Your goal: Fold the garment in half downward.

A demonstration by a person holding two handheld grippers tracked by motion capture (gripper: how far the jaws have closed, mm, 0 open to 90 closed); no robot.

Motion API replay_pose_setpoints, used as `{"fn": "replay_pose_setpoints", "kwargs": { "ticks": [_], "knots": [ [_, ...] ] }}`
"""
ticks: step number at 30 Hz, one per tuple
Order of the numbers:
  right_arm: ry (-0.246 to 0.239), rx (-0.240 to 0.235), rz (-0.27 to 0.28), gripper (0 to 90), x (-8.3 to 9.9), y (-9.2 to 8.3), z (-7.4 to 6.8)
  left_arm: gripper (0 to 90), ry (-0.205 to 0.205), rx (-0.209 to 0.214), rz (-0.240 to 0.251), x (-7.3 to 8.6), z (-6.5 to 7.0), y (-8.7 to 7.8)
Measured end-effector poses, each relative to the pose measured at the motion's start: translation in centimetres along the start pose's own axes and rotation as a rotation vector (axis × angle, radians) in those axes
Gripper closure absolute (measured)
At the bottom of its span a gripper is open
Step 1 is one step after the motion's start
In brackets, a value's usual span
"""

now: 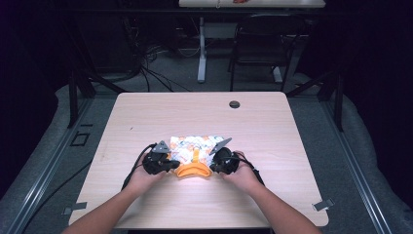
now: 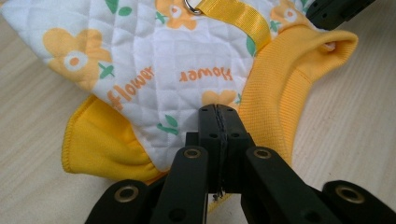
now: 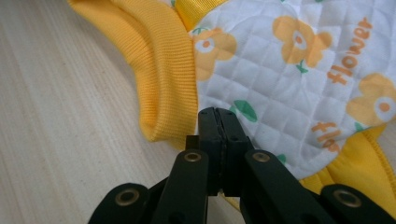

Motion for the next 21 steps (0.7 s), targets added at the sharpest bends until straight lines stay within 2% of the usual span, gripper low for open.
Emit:
{"fn": "replay_pose_setpoints", "kwargs": {
  "ticks": [6, 11, 14, 21],
  "knots": [
    [0.019, 0.015, -0.007, 90.0, -0.4, 0.4, 1.0, 89.8, -0.014, -0.009, 0.020, -0.4, -0.7, 0.3],
    [0.052, 0.026, 0.005, 90.0, -0.7, 0.7, 1.8, 89.8, -0.054, -0.007, 0.050, -0.7, -1.3, 0.5],
    [0.068, 0.030, 0.009, 89.9, -0.8, 0.8, 2.1, 89.7, -0.061, -0.011, 0.056, -0.8, -1.4, 0.6],
    [0.076, 0.027, 0.031, 89.5, -1.3, -0.3, 2.2, 88.8, -0.071, -0.009, 0.083, -1.0, -1.4, -0.2]
  ]
}}
Point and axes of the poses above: each handheld gripper's, and its own axes: y roughly forward along the jaws, x roughly out of its underside, z roughly to its right, the point moved 10 cm from there along y, roughly forward along the jaws, and after that the axes turned 8 degrees about x, right-handed, at the moved point
